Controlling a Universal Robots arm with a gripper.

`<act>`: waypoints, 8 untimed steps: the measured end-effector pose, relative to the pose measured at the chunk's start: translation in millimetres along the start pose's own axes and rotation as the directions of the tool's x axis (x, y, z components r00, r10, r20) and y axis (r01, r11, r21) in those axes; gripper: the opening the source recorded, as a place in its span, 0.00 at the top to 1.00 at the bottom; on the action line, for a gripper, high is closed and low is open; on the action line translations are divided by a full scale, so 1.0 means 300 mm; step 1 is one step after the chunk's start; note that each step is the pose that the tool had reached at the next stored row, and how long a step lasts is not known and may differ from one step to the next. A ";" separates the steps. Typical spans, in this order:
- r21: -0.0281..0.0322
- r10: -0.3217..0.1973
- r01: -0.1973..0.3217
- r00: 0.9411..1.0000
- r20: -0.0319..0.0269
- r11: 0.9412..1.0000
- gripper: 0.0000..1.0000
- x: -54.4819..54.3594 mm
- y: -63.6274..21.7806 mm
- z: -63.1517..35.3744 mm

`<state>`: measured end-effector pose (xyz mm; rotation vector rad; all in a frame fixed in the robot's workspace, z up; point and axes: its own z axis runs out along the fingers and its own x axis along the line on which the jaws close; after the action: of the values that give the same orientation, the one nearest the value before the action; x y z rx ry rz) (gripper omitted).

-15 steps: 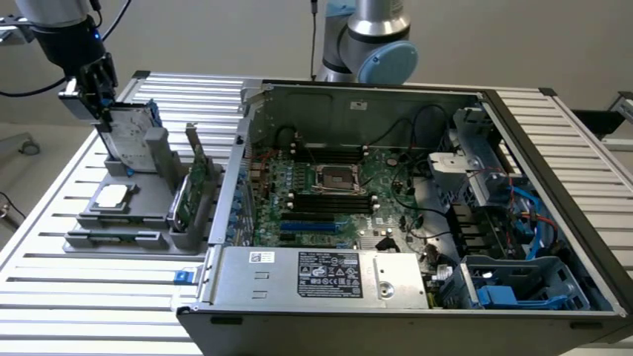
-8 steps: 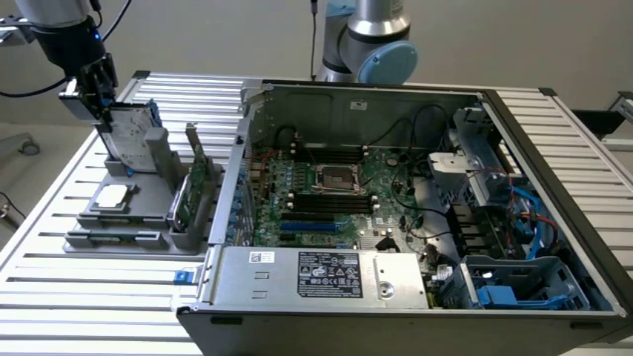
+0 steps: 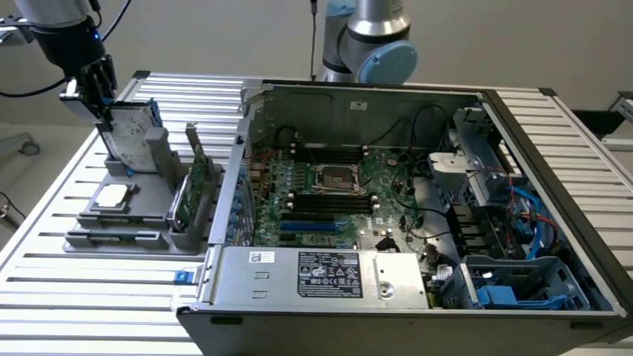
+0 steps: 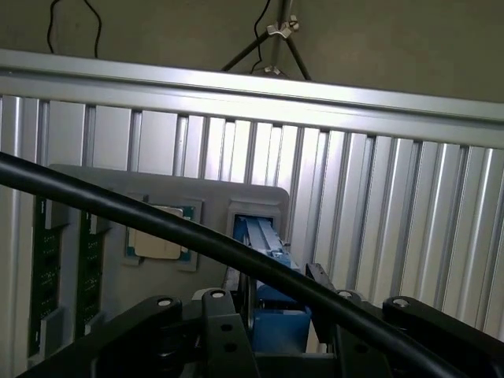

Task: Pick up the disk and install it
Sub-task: 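Pick up the disk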

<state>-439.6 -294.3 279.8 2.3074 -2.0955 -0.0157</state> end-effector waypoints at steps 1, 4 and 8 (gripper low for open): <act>0.000 0.000 0.000 1.000 0.000 1.000 0.55 0.000 0.000 0.000; 0.000 0.000 0.000 1.000 0.000 1.000 0.64 0.000 0.000 0.000; 0.000 0.000 0.000 1.000 0.000 1.000 0.65 0.000 0.000 0.000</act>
<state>-439.8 -294.3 279.8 2.3070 -2.0961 -0.0156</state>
